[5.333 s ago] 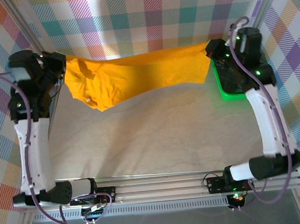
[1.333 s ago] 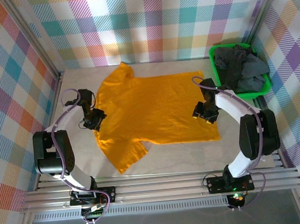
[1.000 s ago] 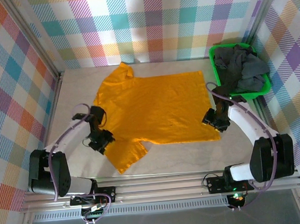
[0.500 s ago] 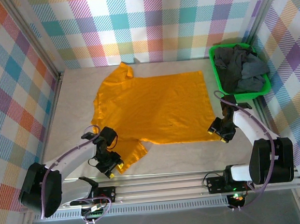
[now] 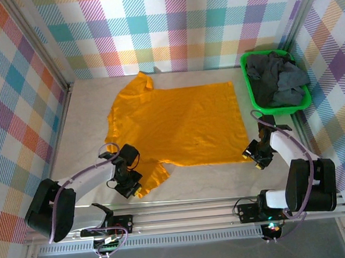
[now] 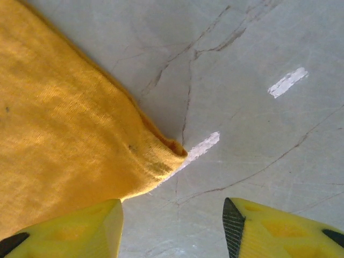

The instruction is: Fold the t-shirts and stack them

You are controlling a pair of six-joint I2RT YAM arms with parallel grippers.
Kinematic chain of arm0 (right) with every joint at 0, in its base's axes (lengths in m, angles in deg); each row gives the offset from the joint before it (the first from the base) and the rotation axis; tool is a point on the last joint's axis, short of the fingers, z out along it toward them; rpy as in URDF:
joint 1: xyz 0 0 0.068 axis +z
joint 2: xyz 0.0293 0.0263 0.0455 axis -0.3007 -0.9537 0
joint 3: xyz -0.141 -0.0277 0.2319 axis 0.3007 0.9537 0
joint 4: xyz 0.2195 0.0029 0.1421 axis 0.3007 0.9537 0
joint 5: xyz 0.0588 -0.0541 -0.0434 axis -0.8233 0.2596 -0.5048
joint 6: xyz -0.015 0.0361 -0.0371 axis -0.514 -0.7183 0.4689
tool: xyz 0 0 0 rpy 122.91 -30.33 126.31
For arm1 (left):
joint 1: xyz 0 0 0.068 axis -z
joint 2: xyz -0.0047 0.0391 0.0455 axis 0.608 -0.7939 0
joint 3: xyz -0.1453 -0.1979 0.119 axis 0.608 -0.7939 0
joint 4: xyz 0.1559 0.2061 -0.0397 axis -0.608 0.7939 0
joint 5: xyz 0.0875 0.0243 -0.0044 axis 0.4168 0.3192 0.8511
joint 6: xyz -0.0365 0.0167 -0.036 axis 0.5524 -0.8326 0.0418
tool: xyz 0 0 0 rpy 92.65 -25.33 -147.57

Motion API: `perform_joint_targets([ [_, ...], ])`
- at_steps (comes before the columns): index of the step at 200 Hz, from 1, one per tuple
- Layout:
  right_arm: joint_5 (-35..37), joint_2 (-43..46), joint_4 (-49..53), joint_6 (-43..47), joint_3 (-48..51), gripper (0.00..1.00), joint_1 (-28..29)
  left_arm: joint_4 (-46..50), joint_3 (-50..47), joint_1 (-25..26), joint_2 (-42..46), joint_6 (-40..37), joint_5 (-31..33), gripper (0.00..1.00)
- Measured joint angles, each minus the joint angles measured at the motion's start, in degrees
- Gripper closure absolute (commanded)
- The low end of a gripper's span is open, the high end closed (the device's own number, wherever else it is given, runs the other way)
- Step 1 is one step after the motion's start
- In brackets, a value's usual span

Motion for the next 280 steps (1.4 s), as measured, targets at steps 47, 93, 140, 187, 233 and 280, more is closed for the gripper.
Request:
perform_joint_targets([
  [47,0.0,-4.3,-4.2,-1.4,0.2,0.73,0.0,5.7,-0.1,0.0,5.4,-1.6,1.5,1.0],
  [93,-0.1,-6.4,-4.4,-2.0,-0.3,1.0,-0.3,10.8,-1.1,0.0,10.1,-2.8,1.9,1.0],
  [140,0.6,3.9,0.0,-2.6,1.1,1.0,0.9,15.8,-1.4,0.0,15.4,-2.8,2.0,1.0],
  [187,0.0,3.0,3.1,-2.9,-2.8,1.0,1.6,16.4,14.1,-0.9,9.5,-4.1,5.9,1.0],
  [233,-0.8,-6.1,3.6,-1.4,-15.8,1.0,1.6,10.3,33.1,-9.2,-6.7,-9.2,6.9,1.0],
  [280,-1.1,-16.0,3.1,-0.3,-25.8,1.0,1.8,7.1,45.6,-15.3,-17.6,-14.7,6.9,1.0],
])
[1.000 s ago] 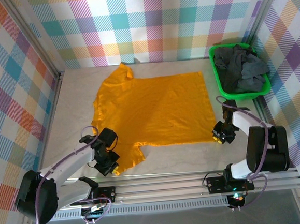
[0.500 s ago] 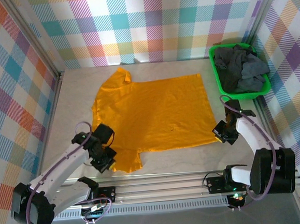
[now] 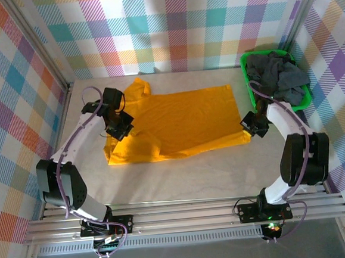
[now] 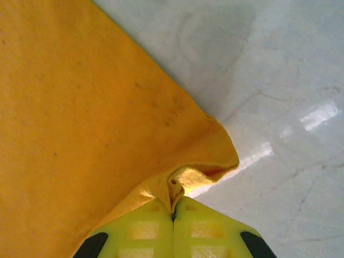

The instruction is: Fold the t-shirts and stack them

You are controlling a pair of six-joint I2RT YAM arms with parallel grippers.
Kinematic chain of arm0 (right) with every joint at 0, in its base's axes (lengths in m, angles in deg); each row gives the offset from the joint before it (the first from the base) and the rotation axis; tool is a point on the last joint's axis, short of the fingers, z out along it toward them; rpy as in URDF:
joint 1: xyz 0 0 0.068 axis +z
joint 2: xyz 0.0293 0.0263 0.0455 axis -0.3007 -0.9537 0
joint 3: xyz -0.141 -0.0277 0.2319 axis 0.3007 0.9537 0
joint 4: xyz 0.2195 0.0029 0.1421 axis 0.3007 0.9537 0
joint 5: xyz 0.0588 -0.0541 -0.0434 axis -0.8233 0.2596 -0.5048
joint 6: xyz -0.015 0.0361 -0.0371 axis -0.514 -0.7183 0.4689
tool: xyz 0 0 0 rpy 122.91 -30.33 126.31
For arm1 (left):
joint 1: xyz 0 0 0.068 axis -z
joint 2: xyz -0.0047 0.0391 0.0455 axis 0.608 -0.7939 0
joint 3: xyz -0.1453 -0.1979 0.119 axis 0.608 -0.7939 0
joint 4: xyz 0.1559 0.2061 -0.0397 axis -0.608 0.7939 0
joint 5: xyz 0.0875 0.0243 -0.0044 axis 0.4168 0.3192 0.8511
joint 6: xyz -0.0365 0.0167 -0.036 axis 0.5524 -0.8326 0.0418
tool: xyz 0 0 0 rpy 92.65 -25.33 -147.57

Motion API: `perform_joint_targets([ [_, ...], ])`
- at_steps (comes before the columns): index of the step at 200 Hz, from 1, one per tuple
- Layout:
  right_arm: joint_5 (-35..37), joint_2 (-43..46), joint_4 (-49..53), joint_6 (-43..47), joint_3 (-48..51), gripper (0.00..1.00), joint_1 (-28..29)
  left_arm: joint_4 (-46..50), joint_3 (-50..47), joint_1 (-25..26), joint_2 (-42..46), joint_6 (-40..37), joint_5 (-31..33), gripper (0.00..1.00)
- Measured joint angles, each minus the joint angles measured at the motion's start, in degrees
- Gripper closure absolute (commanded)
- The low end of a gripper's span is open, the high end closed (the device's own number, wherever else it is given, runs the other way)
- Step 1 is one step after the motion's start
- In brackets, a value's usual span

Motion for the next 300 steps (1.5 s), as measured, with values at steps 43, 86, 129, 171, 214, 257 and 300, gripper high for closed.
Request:
perform_joint_targets([
  [43,0.0,-5.8,0.1,0.2,-5.6,1.0,1.0,-0.8,3.9,-3.2,-3.6,-3.0,0.0,1.0],
  [86,0.4,-8.8,0.3,0.2,-9.1,1.0,1.5,-1.3,5.5,-4.9,-4.1,-4.4,0.0,1.0],
  [129,0.7,-12.6,0.7,-0.1,-12.1,1.0,1.7,-1.3,5.7,-6.3,-4.3,-4.9,0.0,1.0],
  [171,1.1,-14.9,1.1,-0.3,-14.7,1.0,1.9,-1.7,5.9,-7.0,-6.4,-5.9,-0.1,1.0],
  [214,1.1,-17.5,1.2,-0.3,-17.1,0.65,2.0,-3.0,9.8,-7.9,-12.2,-7.9,0.0,0.71],
  [257,1.1,-19.0,2.0,0.6,-20.8,0.51,2.1,-4.3,12.9,-8.5,-15.8,-11.2,0.0,0.29],
  [300,1.0,-8.4,-0.6,2.0,-8.8,0.59,4.3,-5.9,-4.8,-8.7,-1.5,-10.9,-0.5,0.56],
])
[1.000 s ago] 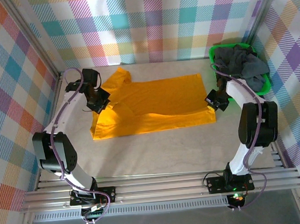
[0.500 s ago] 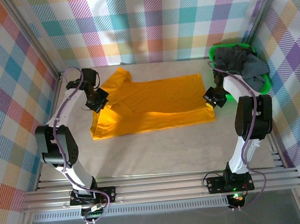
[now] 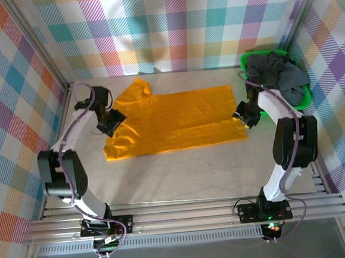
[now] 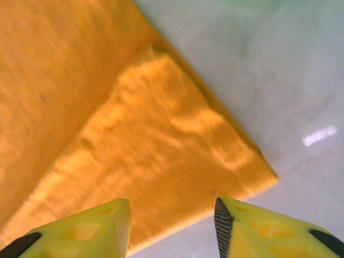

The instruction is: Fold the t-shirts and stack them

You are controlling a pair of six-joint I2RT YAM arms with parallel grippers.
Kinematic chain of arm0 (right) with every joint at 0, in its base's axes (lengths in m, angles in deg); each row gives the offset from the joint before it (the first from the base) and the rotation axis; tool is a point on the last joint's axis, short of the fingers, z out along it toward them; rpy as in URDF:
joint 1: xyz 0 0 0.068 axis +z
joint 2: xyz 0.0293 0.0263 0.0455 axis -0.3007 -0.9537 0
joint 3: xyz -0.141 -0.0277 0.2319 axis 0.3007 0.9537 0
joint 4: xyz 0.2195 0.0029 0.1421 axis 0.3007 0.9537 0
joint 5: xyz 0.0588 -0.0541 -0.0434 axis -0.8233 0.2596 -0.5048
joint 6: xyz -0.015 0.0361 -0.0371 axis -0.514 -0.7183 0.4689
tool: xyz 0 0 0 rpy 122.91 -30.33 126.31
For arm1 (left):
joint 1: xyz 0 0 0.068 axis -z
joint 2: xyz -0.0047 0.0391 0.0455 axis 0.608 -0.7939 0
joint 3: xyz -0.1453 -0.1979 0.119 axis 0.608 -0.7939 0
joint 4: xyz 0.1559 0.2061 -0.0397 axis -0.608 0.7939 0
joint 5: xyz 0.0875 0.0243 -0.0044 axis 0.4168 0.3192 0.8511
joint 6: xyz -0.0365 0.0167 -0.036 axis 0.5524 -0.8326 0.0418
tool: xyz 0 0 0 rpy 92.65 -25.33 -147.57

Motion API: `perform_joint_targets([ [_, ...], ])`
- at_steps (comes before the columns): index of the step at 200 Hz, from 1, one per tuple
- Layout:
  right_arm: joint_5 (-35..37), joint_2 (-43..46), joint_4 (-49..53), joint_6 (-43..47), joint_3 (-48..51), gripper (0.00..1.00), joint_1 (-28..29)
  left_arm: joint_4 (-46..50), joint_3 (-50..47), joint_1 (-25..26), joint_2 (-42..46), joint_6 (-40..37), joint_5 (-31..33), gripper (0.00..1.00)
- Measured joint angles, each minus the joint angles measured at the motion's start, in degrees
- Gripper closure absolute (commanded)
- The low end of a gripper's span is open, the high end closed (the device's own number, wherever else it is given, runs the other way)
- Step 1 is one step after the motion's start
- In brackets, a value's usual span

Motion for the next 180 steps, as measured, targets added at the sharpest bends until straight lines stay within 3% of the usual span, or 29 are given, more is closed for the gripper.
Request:
perform_joint_targets([
  [29,-1.4,1.7,-2.0,1.2,6.2,0.67,2.3,-1.2,-9.2,-0.4,3.1,2.8,-1.8,0.76],
  [60,-1.3,-4.9,-3.8,3.4,4.7,0.68,2.6,-4.3,-9.4,-1.2,-5.9,3.9,-1.9,0.86],
  [88,-0.7,-10.6,-3.8,4.9,1.8,0.68,3.0,-5.9,-9.1,-1.8,-11.7,3.9,0.1,0.87],
  [114,-0.7,-11.0,-3.7,5.5,1.2,0.68,4.0,-6.0,-10.1,-1.9,-10.9,3.8,1.8,0.87],
  [157,-1.7,-5.3,-4.0,4.2,9.3,0.67,8.7,-4.8,-19.7,-6.8,-2.8,1.9,4.2,0.86],
  [180,-3.4,-0.3,-2.7,2.1,15.6,0.64,12.0,-1.4,-23.3,-11.2,1.3,-1.0,5.7,0.75],
])
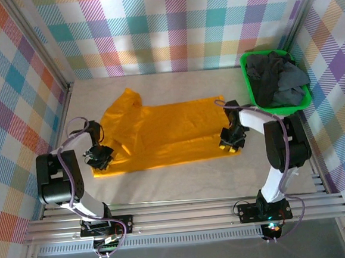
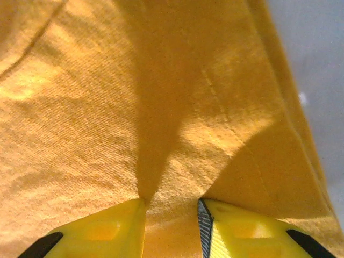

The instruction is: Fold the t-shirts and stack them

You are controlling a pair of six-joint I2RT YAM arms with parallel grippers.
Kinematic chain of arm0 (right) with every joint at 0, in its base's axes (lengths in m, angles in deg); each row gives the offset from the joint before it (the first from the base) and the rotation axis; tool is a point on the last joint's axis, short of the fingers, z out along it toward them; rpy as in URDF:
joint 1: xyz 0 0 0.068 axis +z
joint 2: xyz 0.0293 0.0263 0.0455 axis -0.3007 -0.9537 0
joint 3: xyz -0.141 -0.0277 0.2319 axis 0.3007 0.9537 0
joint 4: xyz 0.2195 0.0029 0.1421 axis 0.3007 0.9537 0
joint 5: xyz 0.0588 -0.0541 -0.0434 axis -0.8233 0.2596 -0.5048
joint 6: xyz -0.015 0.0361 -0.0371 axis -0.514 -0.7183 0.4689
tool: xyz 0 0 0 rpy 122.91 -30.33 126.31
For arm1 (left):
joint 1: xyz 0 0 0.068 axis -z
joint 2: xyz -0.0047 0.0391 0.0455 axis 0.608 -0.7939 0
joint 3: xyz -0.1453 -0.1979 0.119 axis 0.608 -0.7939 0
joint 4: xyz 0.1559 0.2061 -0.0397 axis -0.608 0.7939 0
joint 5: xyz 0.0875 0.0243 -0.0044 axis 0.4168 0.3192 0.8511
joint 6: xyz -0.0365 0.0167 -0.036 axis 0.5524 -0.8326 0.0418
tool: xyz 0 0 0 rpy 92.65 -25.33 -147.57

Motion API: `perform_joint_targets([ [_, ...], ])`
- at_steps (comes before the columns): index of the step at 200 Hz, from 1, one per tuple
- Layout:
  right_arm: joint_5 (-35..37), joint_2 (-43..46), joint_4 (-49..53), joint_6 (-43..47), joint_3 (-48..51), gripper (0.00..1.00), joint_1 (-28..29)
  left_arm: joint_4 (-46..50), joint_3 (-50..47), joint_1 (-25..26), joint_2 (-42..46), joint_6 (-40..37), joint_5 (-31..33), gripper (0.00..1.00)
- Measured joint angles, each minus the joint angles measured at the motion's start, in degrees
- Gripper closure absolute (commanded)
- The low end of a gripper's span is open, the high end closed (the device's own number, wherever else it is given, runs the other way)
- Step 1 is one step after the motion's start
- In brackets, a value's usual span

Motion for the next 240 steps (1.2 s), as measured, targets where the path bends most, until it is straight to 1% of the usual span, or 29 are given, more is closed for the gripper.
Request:
perform_joint_targets([
  [11,-1.1,2.5,0.9,-1.0,2.9,0.62,1.4,1.9,0.0,-1.0,1.3,-1.2,0.9,0.68],
  [21,-1.7,4.3,1.7,-1.9,4.7,0.6,1.9,2.9,0.5,-1.2,2.4,-1.9,1.4,0.63],
  [31,-2.2,6.1,2.3,-2.3,5.5,0.57,1.9,4.2,2.1,-0.7,3.4,-2.5,1.8,0.62],
  [45,-2.7,8.3,2.3,-2.4,5.0,0.54,1.9,5.5,6.0,1.5,4.3,-2.8,2.8,0.61],
  [62,-4.9,10.4,0.7,-1.0,2.9,0.52,1.9,5.8,11.8,7.1,4.5,-3.5,4.0,0.63],
  [78,-9.3,11.4,-3.7,0.9,0.5,0.51,1.9,5.0,16.5,13.5,3.5,-5.0,4.1,0.67],
  [97,-14.1,11.4,-8.5,2.1,-2.2,0.52,1.9,3.6,21.8,19.8,-1.4,-7.7,3.5,0.71],
  [114,-16.9,11.3,-11.4,2.3,-4.2,0.52,1.9,2.7,25.5,23.0,-7.7,-10.3,3.5,0.71],
  [139,-18.9,10.7,-13.7,2.3,-6.0,0.52,1.9,2.6,29.1,24.2,-16.0,-14.0,3.7,0.71],
  [160,-19.7,10.6,-14.1,2.3,-6.1,0.52,1.9,2.8,31.5,24.3,-20.6,-16.5,4.0,0.7],
  [203,-20.2,10.6,-14.1,2.2,-5.9,0.52,1.9,2.8,35.0,25.2,-23.7,-19.3,4.7,0.7],
  [240,-20.2,10.6,-14.0,2.2,-5.3,0.52,1.9,3.6,36.5,28.2,-24.6,-19.6,7.7,0.73],
])
